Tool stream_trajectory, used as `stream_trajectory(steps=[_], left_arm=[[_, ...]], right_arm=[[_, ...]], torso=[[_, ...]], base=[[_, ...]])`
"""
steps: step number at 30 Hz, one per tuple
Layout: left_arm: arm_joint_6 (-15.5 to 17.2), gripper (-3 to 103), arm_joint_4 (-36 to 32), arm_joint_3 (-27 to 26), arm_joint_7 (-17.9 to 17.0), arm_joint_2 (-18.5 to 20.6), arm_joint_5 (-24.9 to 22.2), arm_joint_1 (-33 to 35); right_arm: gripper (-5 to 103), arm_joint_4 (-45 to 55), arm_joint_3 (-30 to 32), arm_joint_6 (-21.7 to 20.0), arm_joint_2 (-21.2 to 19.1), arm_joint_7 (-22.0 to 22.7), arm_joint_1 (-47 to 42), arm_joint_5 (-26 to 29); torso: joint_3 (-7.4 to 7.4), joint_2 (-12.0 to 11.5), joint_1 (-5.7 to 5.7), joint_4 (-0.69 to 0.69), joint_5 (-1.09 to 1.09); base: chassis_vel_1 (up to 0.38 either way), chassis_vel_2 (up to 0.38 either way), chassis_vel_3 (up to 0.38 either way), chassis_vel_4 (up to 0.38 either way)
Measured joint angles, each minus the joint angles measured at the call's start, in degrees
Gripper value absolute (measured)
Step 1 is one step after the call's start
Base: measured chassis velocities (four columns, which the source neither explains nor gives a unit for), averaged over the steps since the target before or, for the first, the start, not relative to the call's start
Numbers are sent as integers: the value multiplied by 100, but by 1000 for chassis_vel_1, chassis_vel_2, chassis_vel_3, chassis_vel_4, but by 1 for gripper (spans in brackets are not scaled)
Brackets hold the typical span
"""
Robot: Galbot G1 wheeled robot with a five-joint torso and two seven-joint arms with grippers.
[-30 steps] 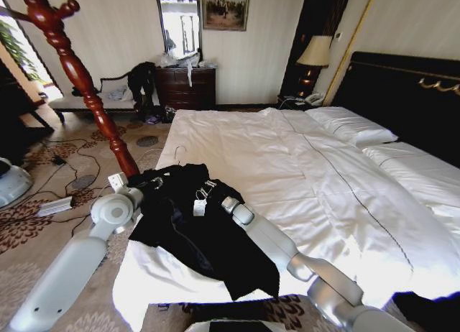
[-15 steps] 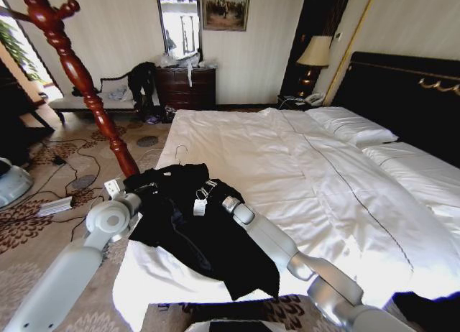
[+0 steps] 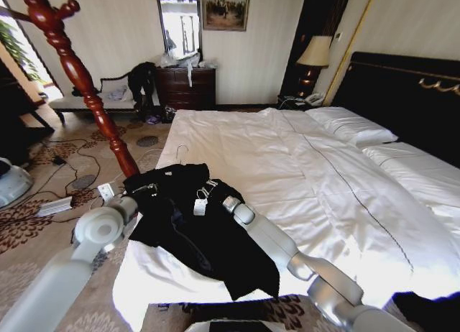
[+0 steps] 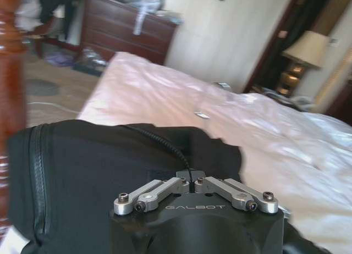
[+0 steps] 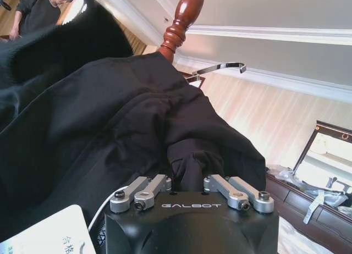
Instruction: Pick up the clothes from the bed and hang them on the clothes hanger.
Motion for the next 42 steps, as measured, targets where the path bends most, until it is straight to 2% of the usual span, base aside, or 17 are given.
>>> stream_trajectory(steps=[8, 11, 12, 15, 17, 24, 31, 36, 42], left_arm=[[38, 0, -680, 421, 369, 142, 179, 430], [117, 0, -903, 864, 480, 200, 283, 513], [117, 0, -903, 864, 480, 200, 283, 513], [176, 0, -970, 1345, 596, 345, 562, 549], [180, 0, -976, 1402, 627, 375, 644, 555], [206, 0, -896, 1078, 622, 538, 495, 531], [381, 0, -957, 1208, 587, 717, 519, 601], [520, 0, -957, 1584, 566, 829, 788, 666], [596, 0, -814, 2069, 546, 888, 1071, 622]], right_arm=[[19, -16, 11, -198, -8, 159, -10, -106], [19, -3, 81, -252, -71, 202, -8, -118], [19, -3, 81, -252, -71, 202, -8, -118], [19, 7, 253, -322, -138, 239, 20, -123], [19, -7, 306, -354, -152, 262, 38, -125], [19, -86, 408, -568, -210, 411, 18, -299], [19, -88, 532, -1021, -279, 807, 35, -490], [19, -40, 551, -1269, -290, 1008, 162, -476], [19, 94, 556, -1238, -288, 1018, 261, -259]], torso=[[0, 0, 0, 1, 0], [0, 0, 0, 0, 0], [0, 0, 0, 0, 0], [1, 0, 0, 0, 1], [1, 0, 0, -1, 0], [1, 0, 0, 2, 1], [1, 0, 0, -1, 1], [1, 0, 1, 1, 0], [1, 0, 1, 1, 0]], base=[[0, 0, 0, 0], [0, 0, 0, 0], [0, 0, 0, 0], [0, 0, 0, 0], [0, 0, 0, 0], [0, 0, 0, 0], [0, 0, 0, 0], [0, 0, 0, 0], [0, 0, 0, 0]])
